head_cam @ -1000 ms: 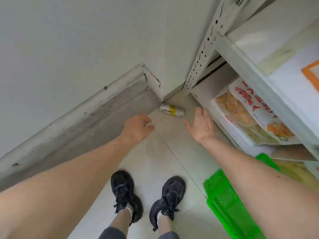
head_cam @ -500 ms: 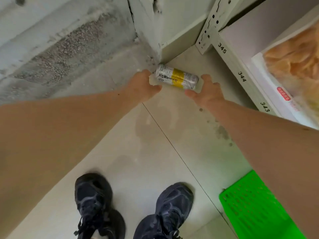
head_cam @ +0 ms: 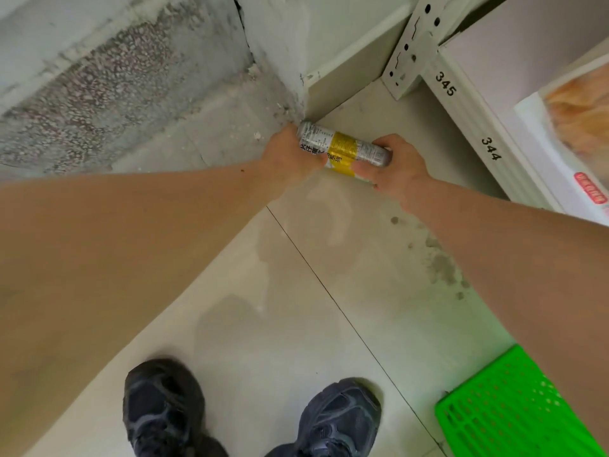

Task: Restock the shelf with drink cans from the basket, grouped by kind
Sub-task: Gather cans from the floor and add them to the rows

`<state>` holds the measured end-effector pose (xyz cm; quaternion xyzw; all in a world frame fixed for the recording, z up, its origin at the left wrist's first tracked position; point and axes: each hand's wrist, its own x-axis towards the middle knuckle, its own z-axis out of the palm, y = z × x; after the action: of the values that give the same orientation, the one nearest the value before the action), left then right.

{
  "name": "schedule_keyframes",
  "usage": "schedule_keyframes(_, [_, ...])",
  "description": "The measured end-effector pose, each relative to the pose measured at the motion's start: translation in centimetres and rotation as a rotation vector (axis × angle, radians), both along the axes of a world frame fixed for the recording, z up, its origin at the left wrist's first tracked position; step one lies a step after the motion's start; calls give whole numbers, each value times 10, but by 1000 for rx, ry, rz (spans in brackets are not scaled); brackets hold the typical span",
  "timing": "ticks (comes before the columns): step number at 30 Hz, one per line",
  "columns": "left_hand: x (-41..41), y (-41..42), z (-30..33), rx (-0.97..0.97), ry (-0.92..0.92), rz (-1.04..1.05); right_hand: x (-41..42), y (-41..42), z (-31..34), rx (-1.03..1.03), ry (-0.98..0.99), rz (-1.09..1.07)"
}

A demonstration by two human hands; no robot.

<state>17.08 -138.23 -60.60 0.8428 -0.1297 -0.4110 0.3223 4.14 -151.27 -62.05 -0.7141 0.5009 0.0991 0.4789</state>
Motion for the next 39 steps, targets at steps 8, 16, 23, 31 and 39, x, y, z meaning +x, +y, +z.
schedule_keyframes(8, [-8, 15, 65, 17, 54, -7, -24, 16, 66, 106, -75, -36])
schedule_keyframes(16, [-38, 36, 201, 28, 42, 15, -53, 32, 206, 291, -135, -116])
schedule_keyframes(23, [-52, 42, 350, -46, 7, 69, -68, 57, 349, 270, -227, -144])
schedule_keyframes(31, [-66, 51, 508, -197, -53, 169, -86, 91, 506, 226, -395, -266])
schedule_keyframes(39, [-87, 86, 643, -317, -114, 111, -107, 129, 637, 11, -421, -257])
